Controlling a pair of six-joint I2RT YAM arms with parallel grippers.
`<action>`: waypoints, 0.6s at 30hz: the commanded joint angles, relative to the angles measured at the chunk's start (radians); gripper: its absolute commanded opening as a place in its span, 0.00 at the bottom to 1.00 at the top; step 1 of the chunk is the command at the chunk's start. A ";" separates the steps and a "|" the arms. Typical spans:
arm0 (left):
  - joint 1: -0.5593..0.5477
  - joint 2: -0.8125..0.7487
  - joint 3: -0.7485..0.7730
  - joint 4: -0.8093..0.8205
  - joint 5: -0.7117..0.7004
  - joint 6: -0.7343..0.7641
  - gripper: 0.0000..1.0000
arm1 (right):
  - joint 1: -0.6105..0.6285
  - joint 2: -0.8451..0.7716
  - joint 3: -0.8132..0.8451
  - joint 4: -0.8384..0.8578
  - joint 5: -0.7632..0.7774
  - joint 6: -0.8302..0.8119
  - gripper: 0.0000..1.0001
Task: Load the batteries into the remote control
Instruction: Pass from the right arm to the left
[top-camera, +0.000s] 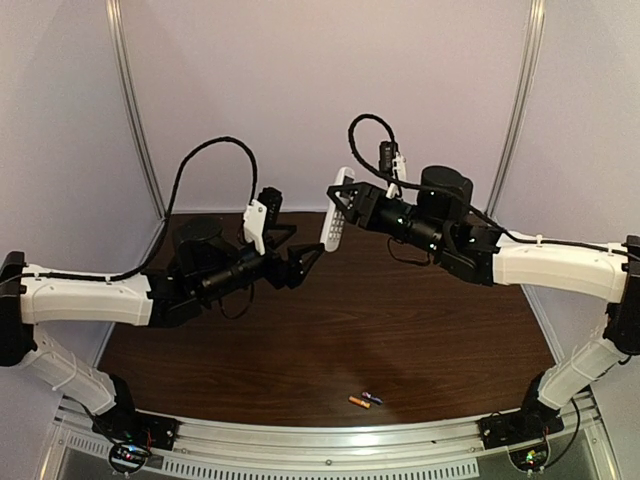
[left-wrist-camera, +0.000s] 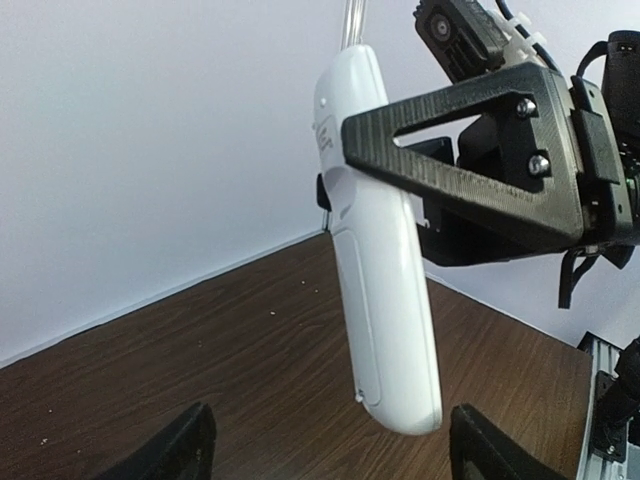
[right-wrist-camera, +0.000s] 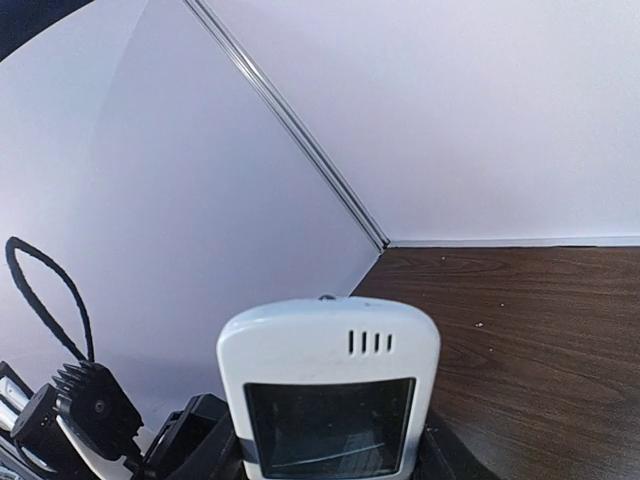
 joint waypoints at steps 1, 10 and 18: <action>-0.026 0.046 0.059 0.037 -0.061 0.053 0.81 | 0.020 -0.016 -0.022 0.102 0.063 0.045 0.22; -0.033 0.097 0.121 -0.008 -0.146 0.073 0.66 | 0.054 -0.001 -0.040 0.160 0.067 0.084 0.22; -0.034 0.132 0.133 0.026 -0.163 0.089 0.55 | 0.070 0.022 -0.072 0.210 0.086 0.110 0.23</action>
